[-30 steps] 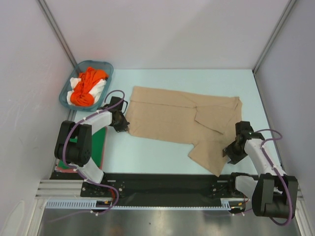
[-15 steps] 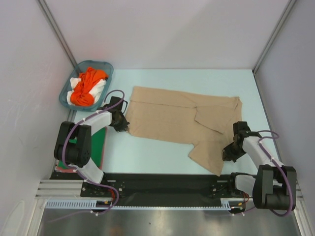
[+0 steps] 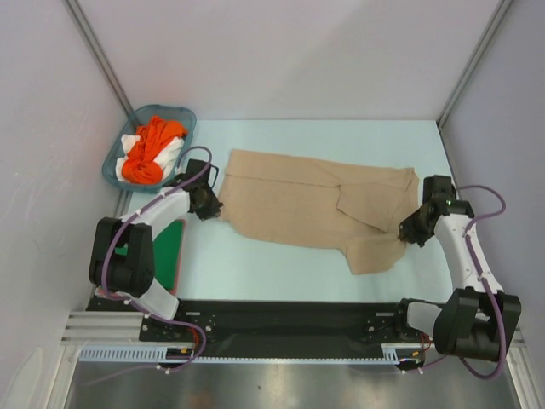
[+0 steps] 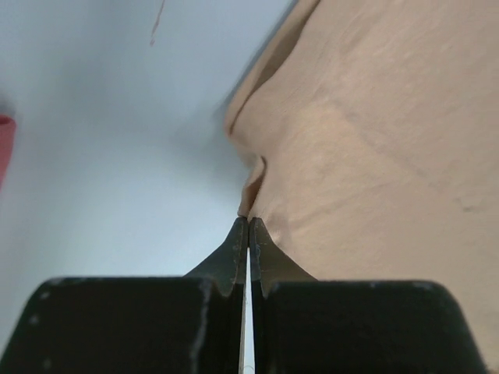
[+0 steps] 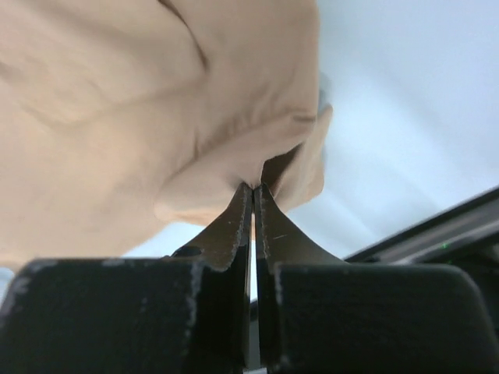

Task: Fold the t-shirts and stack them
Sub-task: Fold the tshirt

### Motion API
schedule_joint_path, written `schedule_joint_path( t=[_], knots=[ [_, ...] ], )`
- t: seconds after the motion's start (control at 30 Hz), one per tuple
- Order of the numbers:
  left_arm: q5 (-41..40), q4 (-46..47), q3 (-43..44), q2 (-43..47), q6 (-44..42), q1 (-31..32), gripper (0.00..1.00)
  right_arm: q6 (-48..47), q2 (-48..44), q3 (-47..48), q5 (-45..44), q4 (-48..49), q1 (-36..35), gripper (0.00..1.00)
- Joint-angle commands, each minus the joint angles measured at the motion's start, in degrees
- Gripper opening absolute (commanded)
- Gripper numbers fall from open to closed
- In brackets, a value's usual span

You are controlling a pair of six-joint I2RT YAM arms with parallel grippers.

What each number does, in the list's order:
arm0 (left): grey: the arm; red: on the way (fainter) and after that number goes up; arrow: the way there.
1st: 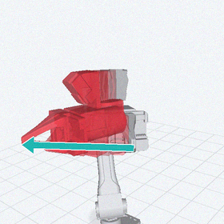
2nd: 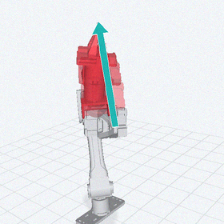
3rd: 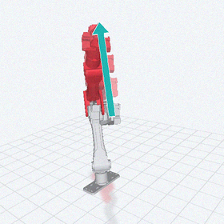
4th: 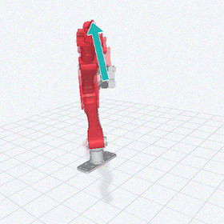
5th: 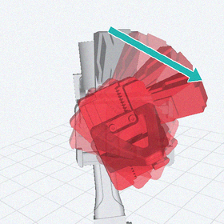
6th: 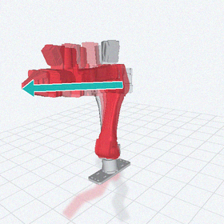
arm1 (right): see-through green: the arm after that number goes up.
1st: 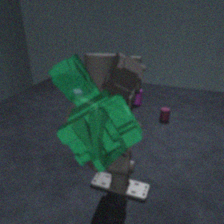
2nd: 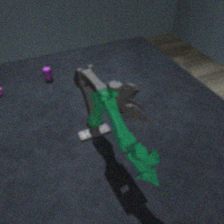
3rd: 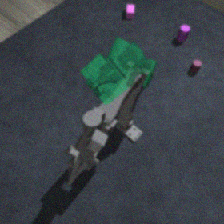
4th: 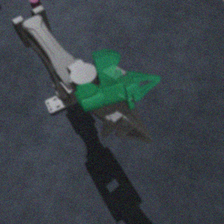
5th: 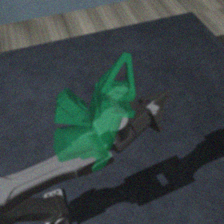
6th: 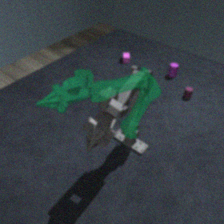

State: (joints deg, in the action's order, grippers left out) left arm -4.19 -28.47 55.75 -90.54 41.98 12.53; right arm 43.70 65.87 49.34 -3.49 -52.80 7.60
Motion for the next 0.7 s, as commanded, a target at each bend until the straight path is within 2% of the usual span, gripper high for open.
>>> schedule_joint_path(
  t=[0.0, 0.17, 0.3, 0.67],
  knots=[
    [-0.73, -0.53, 6.72, -1.12, -0.49, 0.30, 0.00, -5.55, 3.99, 6.37, -0.55, 0.50, 2.07, 0.00],
    [-1.96, -1.50, 12.54, -4.02, -0.49, 0.12, 0.00, -10.39, 11.90, 14.36, 2.86, 2.08, 4.62, 0.00],
    [-2.14, -1.85, 16.76, -6.83, -0.05, -0.75, 0.00, -10.66, 19.37, 17.63, 7.53, 3.13, 4.45, 0.00],
    [-0.12, -3.44, 28.88, -16.85, 0.21, -1.72, 0.01, -11.62, 30.01, 29.14, 10.42, 3.31, 6.11, 0.00]
  ],
)
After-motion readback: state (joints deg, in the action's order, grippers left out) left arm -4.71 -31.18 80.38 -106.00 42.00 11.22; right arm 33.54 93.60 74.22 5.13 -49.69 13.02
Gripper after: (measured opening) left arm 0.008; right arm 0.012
